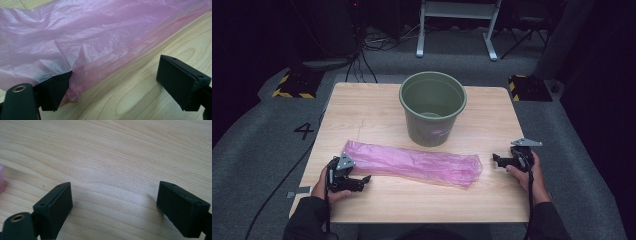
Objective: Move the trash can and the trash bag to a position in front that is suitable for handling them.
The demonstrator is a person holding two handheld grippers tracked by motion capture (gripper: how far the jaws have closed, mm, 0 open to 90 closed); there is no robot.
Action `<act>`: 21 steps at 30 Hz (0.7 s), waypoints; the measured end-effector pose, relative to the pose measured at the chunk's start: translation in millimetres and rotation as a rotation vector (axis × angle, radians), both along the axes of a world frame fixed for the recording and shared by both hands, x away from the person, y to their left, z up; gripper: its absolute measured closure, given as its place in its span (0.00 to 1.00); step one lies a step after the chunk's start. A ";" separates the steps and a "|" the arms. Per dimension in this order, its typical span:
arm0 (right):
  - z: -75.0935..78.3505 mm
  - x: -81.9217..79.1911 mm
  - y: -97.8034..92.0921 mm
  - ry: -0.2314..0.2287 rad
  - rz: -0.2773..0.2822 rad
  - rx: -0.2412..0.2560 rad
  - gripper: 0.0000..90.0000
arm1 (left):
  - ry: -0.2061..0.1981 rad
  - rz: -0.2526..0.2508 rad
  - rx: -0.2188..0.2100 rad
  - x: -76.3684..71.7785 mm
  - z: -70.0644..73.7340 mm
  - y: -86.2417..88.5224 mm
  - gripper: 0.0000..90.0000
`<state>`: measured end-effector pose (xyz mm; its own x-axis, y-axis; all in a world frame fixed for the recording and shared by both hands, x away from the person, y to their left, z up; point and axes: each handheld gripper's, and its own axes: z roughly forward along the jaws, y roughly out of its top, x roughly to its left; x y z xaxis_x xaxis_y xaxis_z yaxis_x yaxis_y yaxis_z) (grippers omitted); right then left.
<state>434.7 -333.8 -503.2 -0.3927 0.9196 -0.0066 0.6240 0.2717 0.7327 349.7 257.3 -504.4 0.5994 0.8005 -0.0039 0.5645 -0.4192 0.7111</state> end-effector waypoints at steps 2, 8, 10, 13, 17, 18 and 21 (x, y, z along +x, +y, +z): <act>0.0 0.0 -0.2 -0.002 0.004 -0.001 0.15 | -0.001 0.000 0.001 0.2 0.0 0.0 0.15; 0.0 -0.3 -0.6 -0.002 0.021 -0.002 0.16 | -0.001 0.005 0.001 -0.3 0.0 -0.1 0.15; 0.3 0.0 -0.4 0.002 0.031 -0.001 0.16 | -0.001 0.007 0.000 -0.7 0.0 0.0 0.15; 0.5 0.3 -0.2 0.005 0.039 0.004 0.17 | -0.002 0.007 0.000 -0.7 -0.1 0.0 0.15; 0.7 -0.1 0.8 0.003 0.056 0.008 0.18 | -0.002 0.007 -0.001 -0.8 -0.1 0.1 0.15; 1.0 -0.3 2.5 0.004 0.068 0.009 0.19 | -0.001 0.007 0.000 -0.8 -0.1 0.1 0.15; 1.6 -0.4 3.7 0.004 0.090 0.027 0.22 | -0.001 0.006 0.000 -0.5 0.0 0.1 0.15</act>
